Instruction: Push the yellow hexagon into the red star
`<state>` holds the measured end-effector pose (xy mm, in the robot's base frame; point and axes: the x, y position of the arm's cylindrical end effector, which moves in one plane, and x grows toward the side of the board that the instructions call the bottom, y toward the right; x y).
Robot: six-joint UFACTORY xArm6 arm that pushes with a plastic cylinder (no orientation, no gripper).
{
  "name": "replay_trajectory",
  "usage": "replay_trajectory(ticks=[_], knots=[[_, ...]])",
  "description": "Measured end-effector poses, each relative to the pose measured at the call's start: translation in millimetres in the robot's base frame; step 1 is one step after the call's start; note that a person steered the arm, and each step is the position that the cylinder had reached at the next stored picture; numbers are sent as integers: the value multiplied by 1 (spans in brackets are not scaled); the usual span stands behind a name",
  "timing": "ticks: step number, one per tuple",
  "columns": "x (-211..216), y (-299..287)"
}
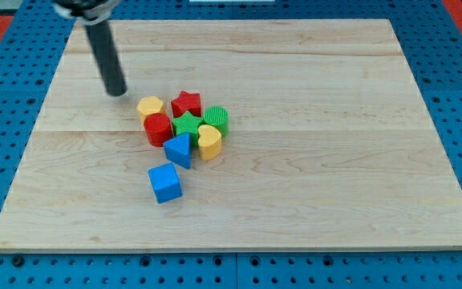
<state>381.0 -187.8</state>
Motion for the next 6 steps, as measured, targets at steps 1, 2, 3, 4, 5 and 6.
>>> replay_trajectory(ticks=[1, 2, 3, 4, 5, 6], knots=[[37, 39], [39, 68], [39, 37], [97, 14], [156, 62], [142, 79]])
